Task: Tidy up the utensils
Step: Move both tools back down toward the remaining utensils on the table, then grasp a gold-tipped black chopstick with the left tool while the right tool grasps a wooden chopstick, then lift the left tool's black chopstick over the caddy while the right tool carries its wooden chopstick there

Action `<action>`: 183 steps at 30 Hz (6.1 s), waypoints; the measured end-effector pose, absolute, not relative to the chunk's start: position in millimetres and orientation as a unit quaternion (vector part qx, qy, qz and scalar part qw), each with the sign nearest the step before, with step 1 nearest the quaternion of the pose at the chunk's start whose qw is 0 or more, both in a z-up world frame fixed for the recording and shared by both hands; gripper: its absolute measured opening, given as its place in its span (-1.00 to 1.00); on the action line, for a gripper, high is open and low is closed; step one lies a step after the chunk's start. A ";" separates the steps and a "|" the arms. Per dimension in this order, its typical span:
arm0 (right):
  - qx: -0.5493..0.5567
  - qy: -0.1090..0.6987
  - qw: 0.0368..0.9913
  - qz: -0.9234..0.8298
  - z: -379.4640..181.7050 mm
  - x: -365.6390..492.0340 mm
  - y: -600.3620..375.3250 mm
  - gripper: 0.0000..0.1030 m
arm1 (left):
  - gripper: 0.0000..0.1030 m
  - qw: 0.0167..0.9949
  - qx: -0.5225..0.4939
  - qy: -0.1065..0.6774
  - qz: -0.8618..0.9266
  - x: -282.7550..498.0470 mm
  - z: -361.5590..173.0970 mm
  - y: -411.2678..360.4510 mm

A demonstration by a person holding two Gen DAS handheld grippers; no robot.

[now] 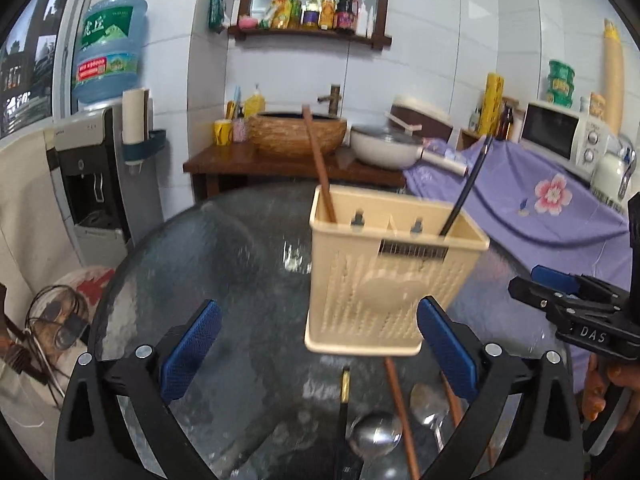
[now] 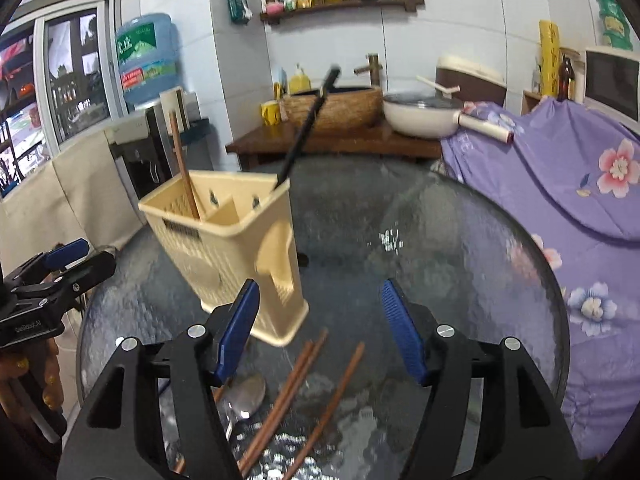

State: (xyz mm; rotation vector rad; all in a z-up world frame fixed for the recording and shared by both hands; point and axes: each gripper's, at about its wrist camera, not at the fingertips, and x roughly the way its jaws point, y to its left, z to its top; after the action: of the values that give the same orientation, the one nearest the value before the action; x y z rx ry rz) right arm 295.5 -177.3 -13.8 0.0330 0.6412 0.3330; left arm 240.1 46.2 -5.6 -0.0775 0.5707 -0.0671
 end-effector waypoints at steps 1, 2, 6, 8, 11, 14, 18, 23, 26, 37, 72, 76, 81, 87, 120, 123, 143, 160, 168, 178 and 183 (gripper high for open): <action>0.015 0.322 0.933 0.162 -20.6 292.7 -177.3 0.24 | 0.87 0.956 -0.037 0.290 -0.032 238.7 -11.7 47.1; 0.014 0.329 0.931 0.160 -25.9 291.0 -177.2 0.24 | 0.87 0.954 -0.036 0.296 -0.030 236.6 -16.1 48.8; -0.001 0.352 0.924 0.151 -48.3 281.2 -175.9 0.24 | 0.87 0.949 -0.035 0.313 -0.019 228.1 -31.6 54.3; -0.006 0.358 0.922 0.147 -55.5 278.1 -175.9 0.24 | 0.87 0.947 -0.035 0.318 -0.016 222.8 -37.6 57.0; -0.004 0.371 0.918 0.141 -67.7 273.3 -177.5 0.24 | 0.87 0.944 -0.037 0.328 -0.013 218.6 -45.9 60.9; -0.003 0.390 0.911 0.137 -81.1 269.4 -178.1 0.24 | 0.87 0.937 -0.031 0.348 -0.009 215.2 -57.7 61.5; -0.014 0.404 0.905 0.130 -94.8 264.3 -177.1 0.24 | 0.87 0.930 -0.025 0.366 -0.006 211.8 -70.3 60.4; -0.015 0.421 0.899 0.122 -109.0 263.2 -176.9 0.24 | 0.70 0.924 -0.023 0.382 -0.012 209.0 -83.7 55.7; -0.014 0.419 0.900 0.119 -109.6 263.9 -175.4 0.11 | 0.46 0.920 -0.022 0.391 -0.020 209.9 -88.1 54.1; -0.015 0.425 0.897 0.116 -110.6 271.8 -168.8 -0.10 | 0.11 0.911 -0.027 0.407 -0.059 233.9 -82.2 45.3; -0.018 0.464 0.881 0.097 -119.2 340.5 -151.9 -0.66 | -0.55 0.879 0.046 0.470 -0.063 294.4 -104.2 9.7; -0.019 0.464 0.881 0.095 -119.1 340.6 -152.5 -0.79 | -0.62 0.879 0.047 0.471 -0.062 297.0 -103.9 9.9; -0.017 0.454 0.886 0.090 -121.0 340.4 -152.6 -0.81 | -0.86 0.881 0.053 0.466 -0.053 301.1 -103.7 9.9; 0.010 0.451 0.887 0.097 -121.6 339.2 -160.5 -0.84 | -0.86 0.884 0.050 0.462 -0.054 302.2 -104.8 10.1; 0.102 0.282 0.912 0.279 11.8 246.7 -185.7 -0.85 | -0.87 0.957 -0.067 0.269 -0.090 190.5 29.3 53.5; 0.099 0.274 0.910 0.293 22.7 234.5 -187.3 -0.85 | -0.87 0.960 -0.063 0.259 -0.091 182.1 37.9 54.1; 0.043 0.181 0.928 0.322 106.6 206.9 -179.0 -0.85 | -0.87 0.977 -0.031 0.179 -0.108 163.2 97.2 48.7; 0.049 0.125 0.938 0.319 214.9 280.1 -154.9 -0.85 | -0.87 0.984 -0.056 0.119 -0.117 232.2 206.6 47.6; 0.062 0.124 0.953 0.269 204.7 324.7 -154.7 -0.85 | -0.87 0.989 -0.044 0.117 -0.082 275.5 193.9 37.0; 0.068 0.184 0.948 0.251 122.9 350.2 -143.8 -0.85 | -0.87 0.977 -0.060 0.192 -0.065 311.8 107.3 34.8; 0.068 0.207 0.945 0.246 94.9 355.5 -142.3 -0.85 | -0.87 0.972 -0.066 0.219 -0.059 316.4 79.4 39.2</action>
State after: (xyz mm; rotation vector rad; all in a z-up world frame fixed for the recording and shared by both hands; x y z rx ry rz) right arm 355.5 -142.3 94.9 0.1396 0.4217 0.5007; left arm 316.4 39.2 79.4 -0.1333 0.4419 -0.1200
